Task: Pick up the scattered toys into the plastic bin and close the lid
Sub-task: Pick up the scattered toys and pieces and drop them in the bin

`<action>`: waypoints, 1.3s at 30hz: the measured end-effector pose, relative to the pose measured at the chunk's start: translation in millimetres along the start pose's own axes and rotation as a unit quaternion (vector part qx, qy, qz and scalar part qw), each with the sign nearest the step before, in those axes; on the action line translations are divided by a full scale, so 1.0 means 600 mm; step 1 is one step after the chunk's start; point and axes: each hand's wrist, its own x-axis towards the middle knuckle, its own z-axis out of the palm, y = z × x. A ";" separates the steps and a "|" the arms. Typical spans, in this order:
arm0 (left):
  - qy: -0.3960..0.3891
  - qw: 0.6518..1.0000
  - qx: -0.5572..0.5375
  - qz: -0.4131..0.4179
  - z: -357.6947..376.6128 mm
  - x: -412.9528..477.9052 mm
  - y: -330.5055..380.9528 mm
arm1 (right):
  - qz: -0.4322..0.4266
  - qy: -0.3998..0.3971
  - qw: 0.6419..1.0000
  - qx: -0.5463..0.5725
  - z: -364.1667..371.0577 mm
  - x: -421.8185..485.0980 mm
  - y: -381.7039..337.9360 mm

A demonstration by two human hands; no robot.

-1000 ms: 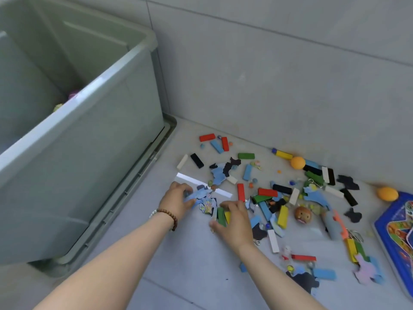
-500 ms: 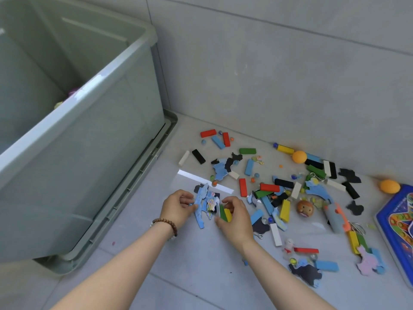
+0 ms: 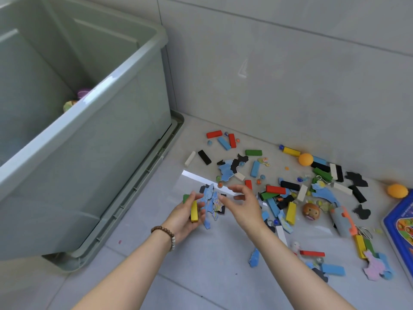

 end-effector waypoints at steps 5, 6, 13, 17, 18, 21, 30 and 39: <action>0.131 0.936 0.304 0.120 -0.033 0.020 0.010 | 0.068 0.002 0.995 -0.079 0.036 0.025 0.037; 0.120 0.932 0.320 0.116 -0.034 0.020 0.009 | 0.069 0.015 0.994 -0.082 0.044 0.028 0.039; 0.022 0.959 0.279 0.032 -0.024 0.015 -0.005 | 0.120 0.035 0.992 -0.018 0.066 0.030 0.034; 0.022 0.974 0.226 0.017 -0.021 0.009 -0.012 | 0.127 0.014 0.992 0.024 0.074 0.027 0.036; 0.023 0.975 0.222 0.019 -0.020 0.008 -0.011 | 0.128 0.014 0.991 0.033 0.074 0.025 0.035; 0.019 0.972 0.232 0.022 -0.017 0.009 -0.008 | 0.136 0.006 0.988 0.067 0.067 0.021 0.035; 0.017 0.968 0.247 0.035 -0.013 0.010 -0.004 | 0.175 -0.058 0.973 0.139 0.060 0.004 0.034; -0.027 0.926 0.328 0.184 0.072 -0.140 0.182 | 0.058 -0.086 0.974 0.201 -0.002 -0.041 -0.199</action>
